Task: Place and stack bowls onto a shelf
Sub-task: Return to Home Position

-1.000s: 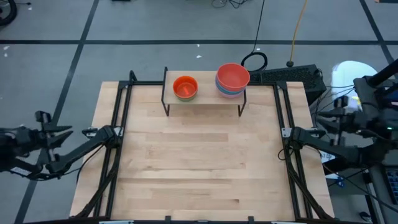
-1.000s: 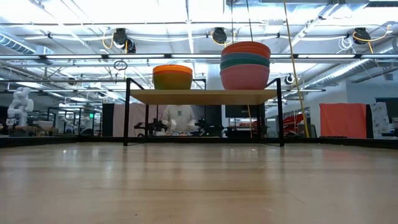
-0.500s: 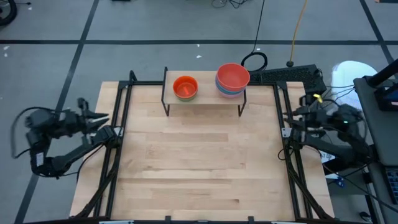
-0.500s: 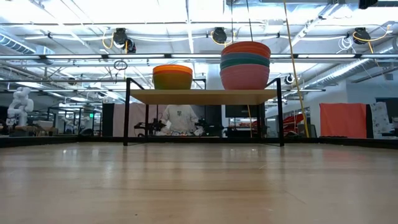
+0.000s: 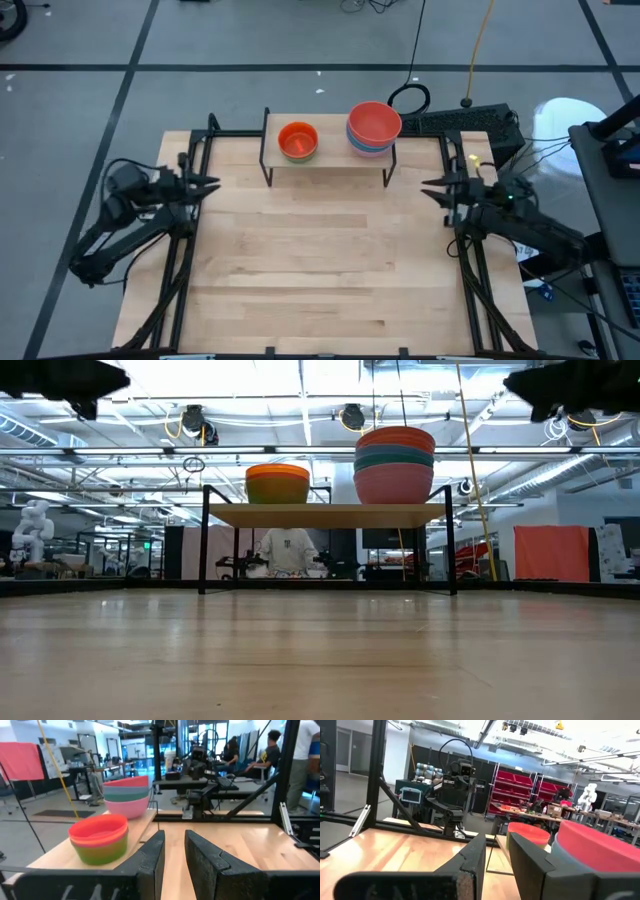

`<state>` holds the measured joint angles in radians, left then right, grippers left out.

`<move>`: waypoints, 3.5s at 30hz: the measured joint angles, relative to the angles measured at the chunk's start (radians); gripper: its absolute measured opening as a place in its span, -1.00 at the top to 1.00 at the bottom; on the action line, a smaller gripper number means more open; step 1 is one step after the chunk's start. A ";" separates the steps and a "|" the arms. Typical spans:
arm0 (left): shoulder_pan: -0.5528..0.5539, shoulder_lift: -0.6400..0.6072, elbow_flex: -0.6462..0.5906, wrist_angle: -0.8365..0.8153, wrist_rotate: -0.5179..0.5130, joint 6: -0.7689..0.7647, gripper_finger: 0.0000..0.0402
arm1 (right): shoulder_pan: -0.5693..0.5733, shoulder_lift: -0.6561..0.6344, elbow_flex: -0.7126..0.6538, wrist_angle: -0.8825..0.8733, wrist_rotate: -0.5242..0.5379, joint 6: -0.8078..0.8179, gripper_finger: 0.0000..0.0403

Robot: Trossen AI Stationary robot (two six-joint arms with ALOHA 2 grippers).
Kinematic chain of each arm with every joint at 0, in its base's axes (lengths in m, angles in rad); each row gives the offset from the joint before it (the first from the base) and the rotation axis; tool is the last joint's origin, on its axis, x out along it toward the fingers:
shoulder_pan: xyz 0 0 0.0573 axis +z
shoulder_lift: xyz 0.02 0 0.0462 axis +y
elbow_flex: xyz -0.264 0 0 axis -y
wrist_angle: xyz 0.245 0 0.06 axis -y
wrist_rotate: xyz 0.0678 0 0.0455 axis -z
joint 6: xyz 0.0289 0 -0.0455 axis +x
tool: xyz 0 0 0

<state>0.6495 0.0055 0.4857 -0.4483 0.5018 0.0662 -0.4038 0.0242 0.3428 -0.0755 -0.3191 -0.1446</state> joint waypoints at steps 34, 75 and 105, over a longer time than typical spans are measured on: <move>-0.037 0.012 -0.476 0.526 0.066 -0.014 0.60 | -0.001 0.003 -0.325 0.258 0.035 0.046 0.62; -0.037 0.139 -0.475 0.525 0.065 -0.117 0.60 | 0.000 0.042 -0.328 0.169 0.031 -0.058 0.62; -0.037 0.139 -0.476 0.528 0.064 -0.114 0.60 | 0.000 0.042 -0.328 0.175 0.032 -0.058 0.62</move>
<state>0.6125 0.1448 0.0101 0.0795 0.5663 -0.0481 -0.4041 0.0662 0.0147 0.1000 -0.2871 -0.2028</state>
